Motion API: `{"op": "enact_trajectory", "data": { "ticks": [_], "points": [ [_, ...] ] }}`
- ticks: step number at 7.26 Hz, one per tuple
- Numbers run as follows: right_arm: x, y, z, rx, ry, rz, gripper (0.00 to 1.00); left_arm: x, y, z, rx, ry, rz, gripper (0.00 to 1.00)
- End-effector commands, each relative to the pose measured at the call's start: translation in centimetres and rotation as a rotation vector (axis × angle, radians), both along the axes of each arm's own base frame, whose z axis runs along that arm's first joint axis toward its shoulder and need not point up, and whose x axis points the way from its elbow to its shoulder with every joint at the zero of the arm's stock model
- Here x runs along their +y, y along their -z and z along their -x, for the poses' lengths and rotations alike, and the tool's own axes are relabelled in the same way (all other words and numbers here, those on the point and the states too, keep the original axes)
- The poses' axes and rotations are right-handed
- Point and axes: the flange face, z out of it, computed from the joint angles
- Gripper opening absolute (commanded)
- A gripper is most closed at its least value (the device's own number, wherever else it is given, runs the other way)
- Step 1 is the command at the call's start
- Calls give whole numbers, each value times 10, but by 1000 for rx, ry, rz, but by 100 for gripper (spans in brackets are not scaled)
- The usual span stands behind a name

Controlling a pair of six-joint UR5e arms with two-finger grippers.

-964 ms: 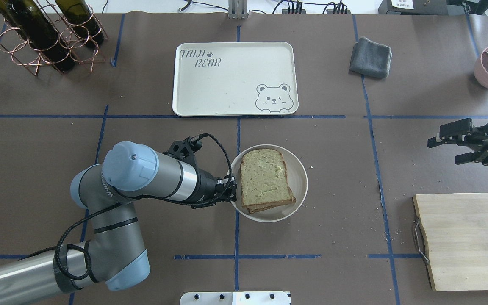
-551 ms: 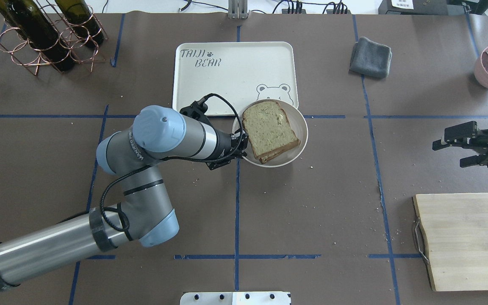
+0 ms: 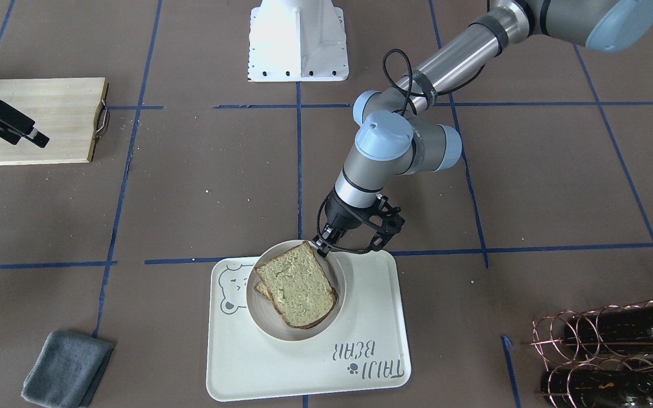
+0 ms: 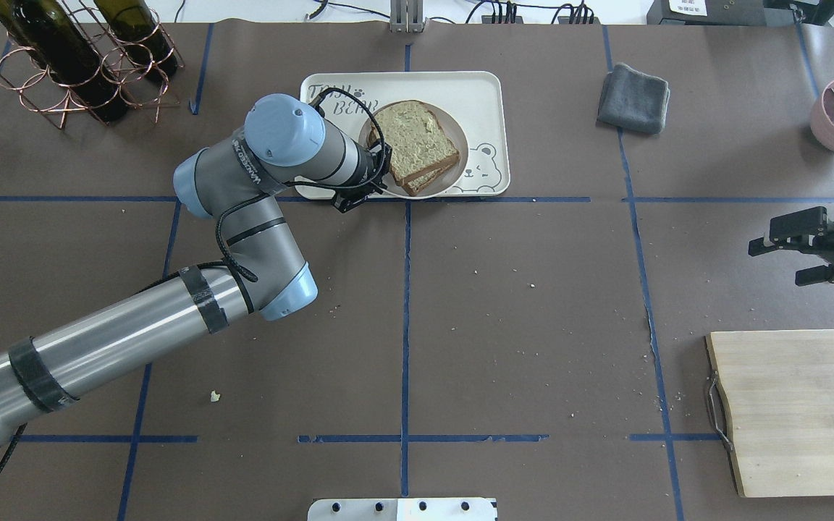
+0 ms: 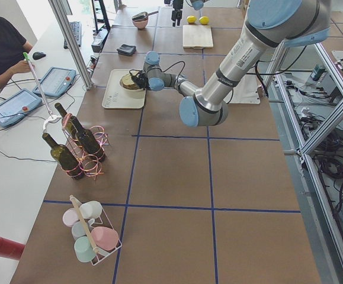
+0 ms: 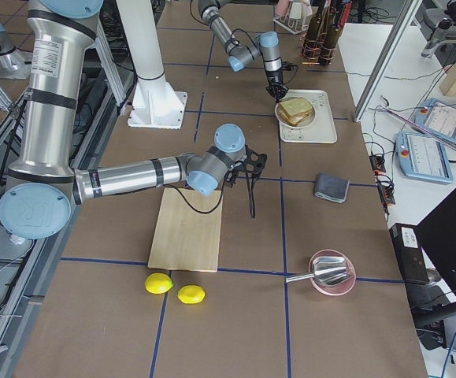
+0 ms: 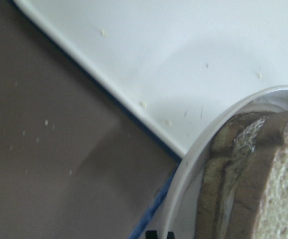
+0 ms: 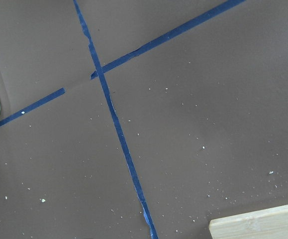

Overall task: Make sandwich and place on tray
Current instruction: 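Lift the plate with the left gripper and carry it onto the bear tray, then lower the plate onto the tray and open the left gripper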

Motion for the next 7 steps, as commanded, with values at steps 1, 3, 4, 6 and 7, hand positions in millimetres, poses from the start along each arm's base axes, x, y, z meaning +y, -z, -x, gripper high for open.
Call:
{"op": "enact_trajectory", "data": {
  "ticks": [1, 3, 4, 6, 7],
  "points": [
    [4, 3, -4, -3, -3, -4, 100, -16, 0, 5, -5, 21, 9, 0],
    [5, 3, -5, -1, -6, -3, 100, -14, -1, 1, 20, 7, -34, 27],
    [4, 2, -5, 0, -7, -2, 100, -14, -3, 1, 3, -12, -70, 47],
    [4, 1, -4, 2, -8, -1, 100, -13, -9, 13, -6, -24, -104, 46],
    [3, -2, -5, 5, -10, 4, 100, 15, -41, 48, -8, -51, -159, 46]
  ]
}}
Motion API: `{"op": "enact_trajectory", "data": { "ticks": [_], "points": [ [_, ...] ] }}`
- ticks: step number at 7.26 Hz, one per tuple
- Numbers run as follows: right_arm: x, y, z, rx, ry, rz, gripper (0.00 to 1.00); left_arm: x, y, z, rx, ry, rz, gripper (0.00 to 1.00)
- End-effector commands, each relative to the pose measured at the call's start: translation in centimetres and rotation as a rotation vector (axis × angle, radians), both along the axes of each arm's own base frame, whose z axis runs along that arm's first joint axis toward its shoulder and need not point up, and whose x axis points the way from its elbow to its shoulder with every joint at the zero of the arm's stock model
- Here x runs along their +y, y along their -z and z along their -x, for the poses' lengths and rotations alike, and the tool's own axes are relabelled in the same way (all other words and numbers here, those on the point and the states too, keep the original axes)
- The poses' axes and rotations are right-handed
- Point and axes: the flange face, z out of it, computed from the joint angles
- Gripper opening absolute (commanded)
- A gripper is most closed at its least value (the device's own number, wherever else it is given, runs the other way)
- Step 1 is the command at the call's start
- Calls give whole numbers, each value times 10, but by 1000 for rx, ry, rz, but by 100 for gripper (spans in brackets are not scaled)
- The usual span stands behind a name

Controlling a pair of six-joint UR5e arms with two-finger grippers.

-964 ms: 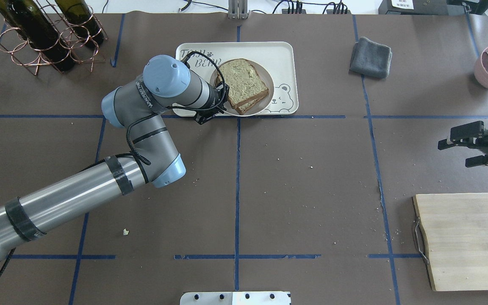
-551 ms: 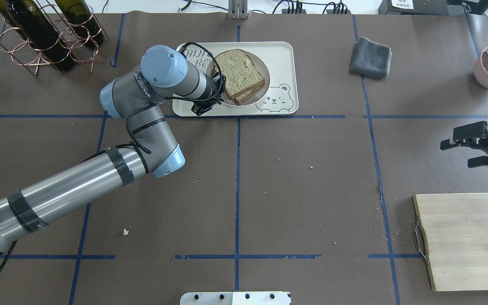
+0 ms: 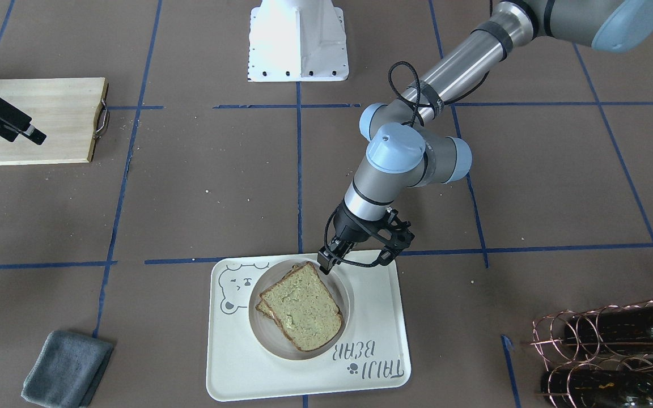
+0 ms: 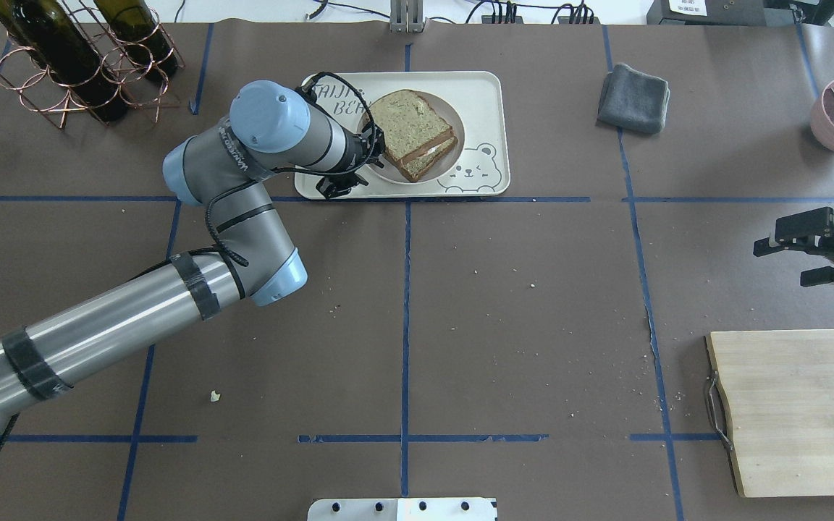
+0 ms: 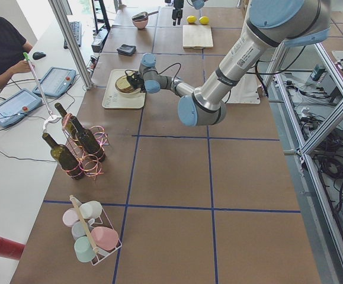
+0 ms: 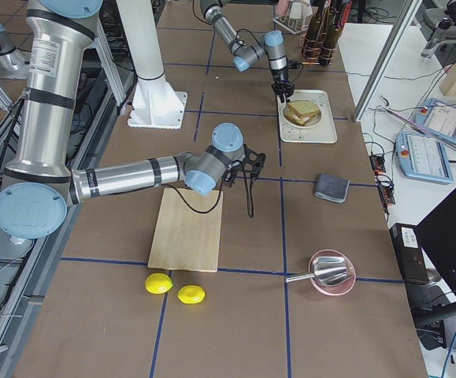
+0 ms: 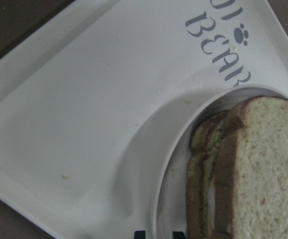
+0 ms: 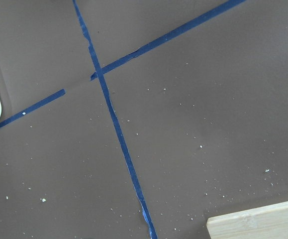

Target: Make sandwich and place on tray

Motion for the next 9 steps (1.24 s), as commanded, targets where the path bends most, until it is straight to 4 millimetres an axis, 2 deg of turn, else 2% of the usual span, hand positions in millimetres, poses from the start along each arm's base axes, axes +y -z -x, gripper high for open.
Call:
{"op": "enact_trajectory", "data": {
  "ticks": [1, 2, 3, 4, 5, 6, 7, 8, 9],
  "points": [
    [-3, -12, -19, 15, -35, 14, 100, 50, -50, 61, -16, -127, -127, 46],
    [-6, -28, -39, 38, -40, -18, 100, 66, -63, 97, -16, -209, -211, 46],
    [-11, -53, -60, 73, -39, -65, 100, 107, -100, 150, -72, -287, -361, 46],
    [-16, -73, -75, 110, -27, -95, 100, 134, -135, 198, -153, -354, -503, 46],
    [-21, -87, -101, 167, -8, -119, 100, 145, -173, 256, -244, -414, -616, 46],
    [-25, -100, -127, 221, 29, -142, 100, 132, -205, 318, -292, -482, -707, 46],
    [-37, -102, -146, 262, 91, -177, 100, 117, -232, 388, -361, -525, -802, 46],
    [-54, -94, -164, 286, 140, -184, 100, 102, -247, 448, -468, -574, -830, 46],
    [-67, -90, -175, 301, 228, -213, 100, 87, -273, 522, -563, -654, -790, 46]
  ]
}}
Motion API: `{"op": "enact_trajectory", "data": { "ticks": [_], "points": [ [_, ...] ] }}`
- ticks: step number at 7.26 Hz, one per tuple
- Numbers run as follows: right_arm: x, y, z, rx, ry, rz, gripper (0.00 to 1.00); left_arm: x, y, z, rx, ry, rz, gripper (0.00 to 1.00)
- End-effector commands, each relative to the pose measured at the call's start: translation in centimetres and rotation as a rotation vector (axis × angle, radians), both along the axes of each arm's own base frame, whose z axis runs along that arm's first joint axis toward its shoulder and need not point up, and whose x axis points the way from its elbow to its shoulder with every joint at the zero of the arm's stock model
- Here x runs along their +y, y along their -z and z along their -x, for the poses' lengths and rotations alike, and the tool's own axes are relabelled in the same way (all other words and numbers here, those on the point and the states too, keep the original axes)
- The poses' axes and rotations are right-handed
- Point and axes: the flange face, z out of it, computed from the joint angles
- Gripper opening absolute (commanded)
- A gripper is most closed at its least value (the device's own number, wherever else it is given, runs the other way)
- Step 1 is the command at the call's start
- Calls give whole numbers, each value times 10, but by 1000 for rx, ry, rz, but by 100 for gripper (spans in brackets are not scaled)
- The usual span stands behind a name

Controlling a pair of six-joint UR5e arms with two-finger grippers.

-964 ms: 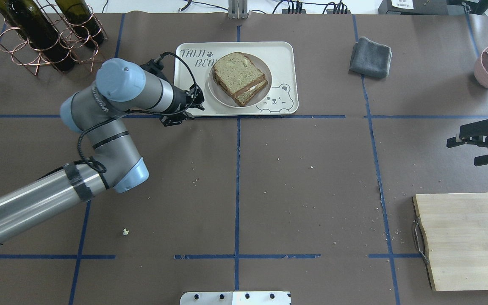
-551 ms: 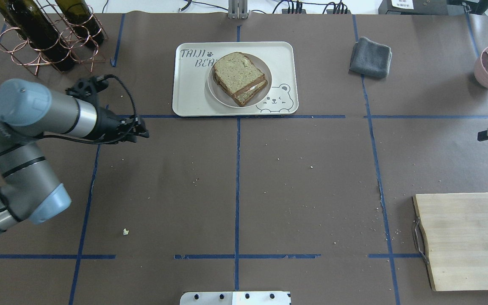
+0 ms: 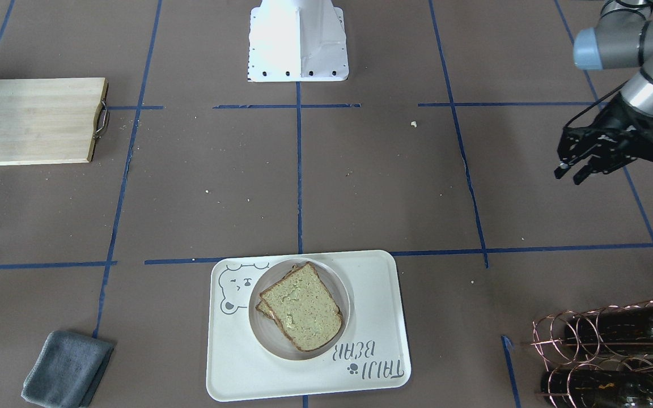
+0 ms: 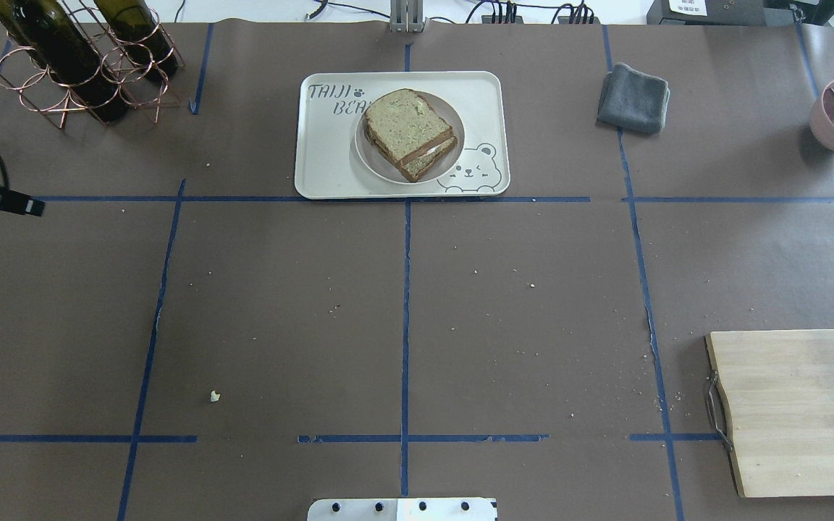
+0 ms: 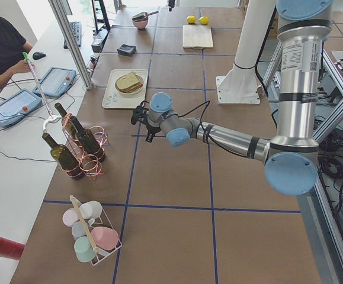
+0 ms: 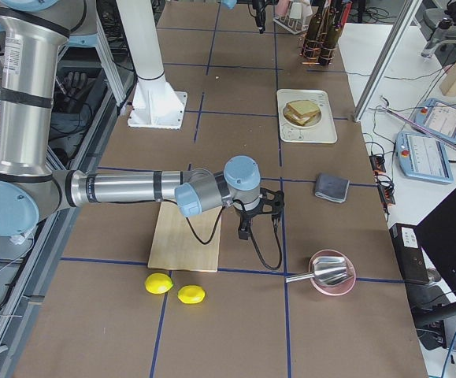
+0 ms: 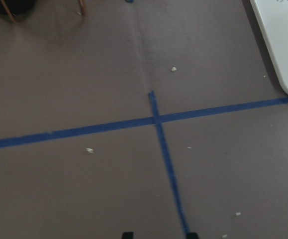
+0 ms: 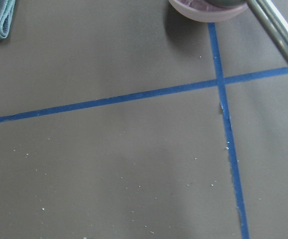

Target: Make sandwich and place on tray

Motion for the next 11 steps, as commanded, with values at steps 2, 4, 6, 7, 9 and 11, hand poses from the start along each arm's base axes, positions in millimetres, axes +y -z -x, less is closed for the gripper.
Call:
{"op": "enact_trajectory", "data": {
  "ticks": [2, 4, 6, 7, 9, 11],
  "points": [
    [-37, 21, -11, 46, 209, -21, 100, -22, -55, 180, -136, -110, 126, 50],
    [-41, 22, -13, 64, 228, -49, 100, 6, -85, 179, -99, -114, 218, 100],
    [-42, 5, -11, 70, 235, -23, 100, 3, -83, 178, -93, -110, 241, 100],
    [-40, 9, -9, 64, 237, -28, 100, 3, -84, 177, -88, -109, 249, 100],
    [-27, 23, -10, 60, 234, -54, 100, 8, -84, 176, -68, -112, 250, 100],
    [-23, 8, -11, 70, 239, -29, 100, 9, -97, 175, -71, -123, 254, 100]
  ]
}}
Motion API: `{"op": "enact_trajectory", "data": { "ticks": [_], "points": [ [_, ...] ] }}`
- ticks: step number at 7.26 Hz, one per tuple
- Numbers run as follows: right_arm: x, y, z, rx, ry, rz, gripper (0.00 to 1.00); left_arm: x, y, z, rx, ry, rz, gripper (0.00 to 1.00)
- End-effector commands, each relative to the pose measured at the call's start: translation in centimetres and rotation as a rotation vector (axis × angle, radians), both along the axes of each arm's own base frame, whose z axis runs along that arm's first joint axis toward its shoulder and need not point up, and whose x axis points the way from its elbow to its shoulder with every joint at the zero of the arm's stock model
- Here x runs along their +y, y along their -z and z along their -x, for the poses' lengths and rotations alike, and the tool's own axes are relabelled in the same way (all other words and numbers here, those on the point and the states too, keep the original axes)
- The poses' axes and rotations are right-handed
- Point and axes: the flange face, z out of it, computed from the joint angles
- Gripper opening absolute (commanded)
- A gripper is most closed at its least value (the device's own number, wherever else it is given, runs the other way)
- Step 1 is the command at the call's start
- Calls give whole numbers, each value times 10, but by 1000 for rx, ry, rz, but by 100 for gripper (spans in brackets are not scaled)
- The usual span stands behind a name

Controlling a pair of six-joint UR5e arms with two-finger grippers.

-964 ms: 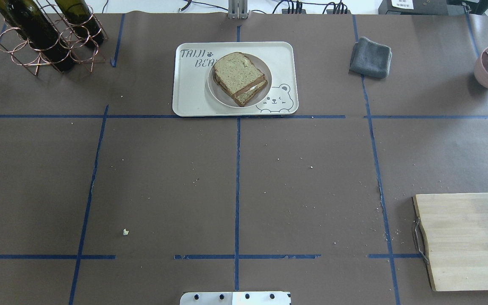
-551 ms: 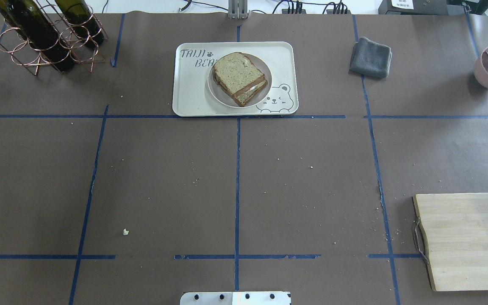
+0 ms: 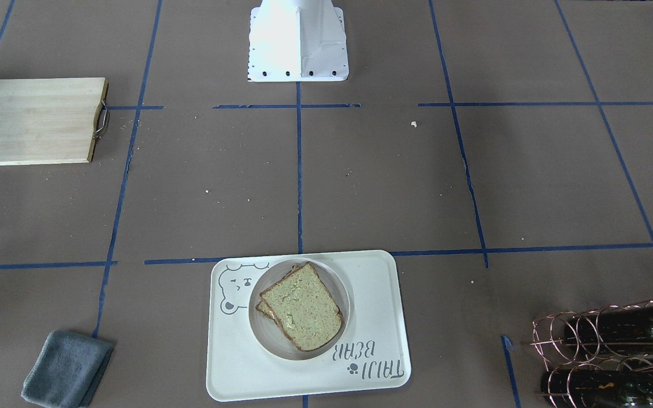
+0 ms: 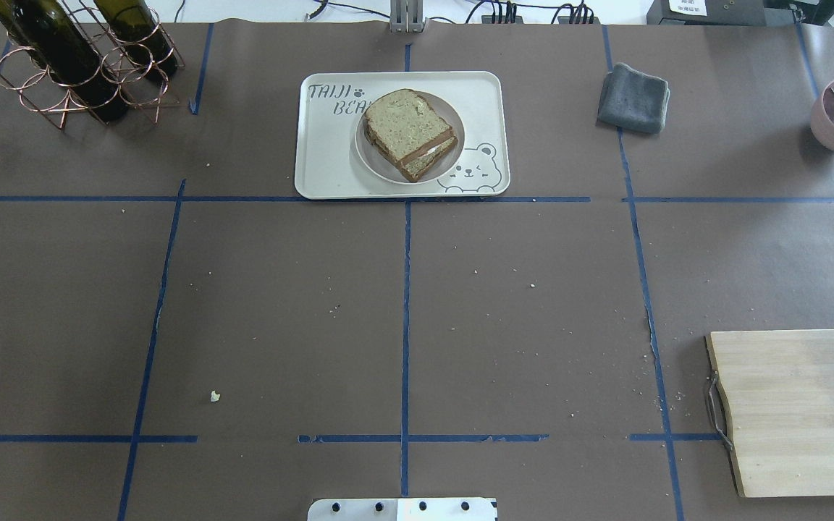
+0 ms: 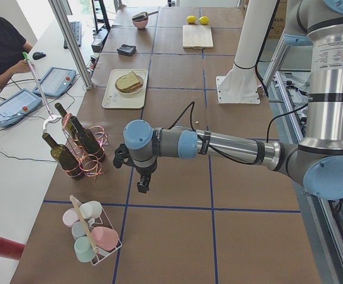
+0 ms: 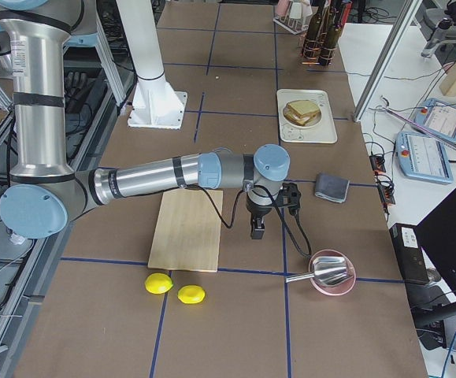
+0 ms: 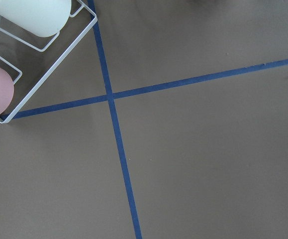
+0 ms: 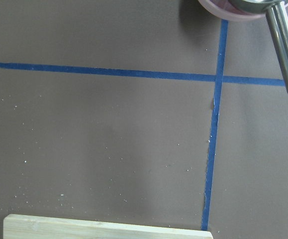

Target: Make sandwich and place on tray

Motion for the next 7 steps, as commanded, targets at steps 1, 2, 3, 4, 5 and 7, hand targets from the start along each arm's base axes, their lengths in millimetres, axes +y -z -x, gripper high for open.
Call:
{"op": "enact_trajectory", "data": {
  "ticks": [1, 2, 3, 4, 5, 7],
  "points": [
    [2, -7, 0, 1, 1, 12, 100, -2, 1, -1, -1, -6, -37, 100],
    [3, -13, -1, 4, 2, 23, 100, -2, -5, -1, 0, -6, -33, 100],
    [2, -16, 0, 2, 3, 31, 100, -9, 4, -1, -9, -5, -82, 100],
    [-2, -11, 1, -4, 2, 23, 100, -13, -4, -2, -9, -7, -68, 100],
    [-3, -11, 1, -1, 0, 25, 100, -16, 0, -2, -11, -7, -65, 100],
    [-6, -10, 1, 3, 3, 17, 100, -14, -2, -6, -15, -18, -61, 100]
  ]
}}
